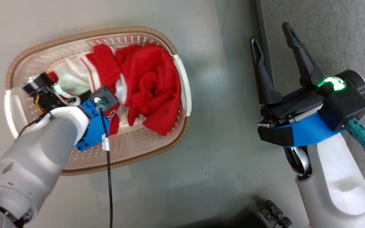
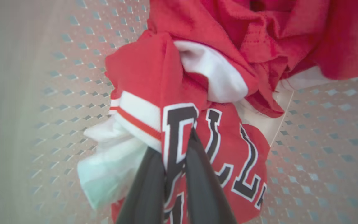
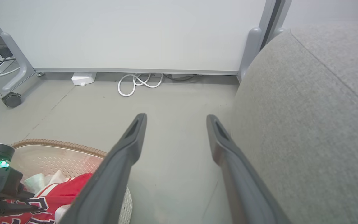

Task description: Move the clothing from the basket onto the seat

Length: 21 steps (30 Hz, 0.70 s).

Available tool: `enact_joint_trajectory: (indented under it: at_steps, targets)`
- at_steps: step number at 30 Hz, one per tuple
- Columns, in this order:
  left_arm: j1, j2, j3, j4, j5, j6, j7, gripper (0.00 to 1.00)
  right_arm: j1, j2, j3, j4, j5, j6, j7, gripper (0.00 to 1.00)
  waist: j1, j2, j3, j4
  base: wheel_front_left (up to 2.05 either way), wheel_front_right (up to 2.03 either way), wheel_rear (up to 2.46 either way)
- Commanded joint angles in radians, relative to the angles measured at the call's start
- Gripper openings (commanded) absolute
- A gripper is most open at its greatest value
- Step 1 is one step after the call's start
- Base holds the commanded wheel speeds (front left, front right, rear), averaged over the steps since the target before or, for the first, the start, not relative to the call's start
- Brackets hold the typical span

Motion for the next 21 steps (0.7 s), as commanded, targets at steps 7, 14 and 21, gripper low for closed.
enact_joint_trajectory:
  at_steps: [7,14,21]
  targets:
    - [0.022,-0.051,-0.004,-0.034,-0.057,0.0,-0.079,0.0,0.022,-0.004,-0.014,0.018,-0.025,0.0,-0.004,1.0,0.0,0.0,-0.104,0.064,0.0,0.0,0.0]
    - [0.04,-0.094,-0.003,-0.082,-0.132,0.0,-0.133,0.0,0.063,-0.004,-0.036,0.042,-0.06,0.0,-0.004,1.0,0.0,0.0,-0.217,0.123,0.0,0.0,0.0]
    - [0.057,-0.096,0.077,-0.218,-0.15,0.02,-0.14,0.0,0.109,-0.008,-0.052,0.062,-0.076,0.0,-0.004,1.0,0.0,0.0,-0.33,0.171,0.0,0.0,0.0]
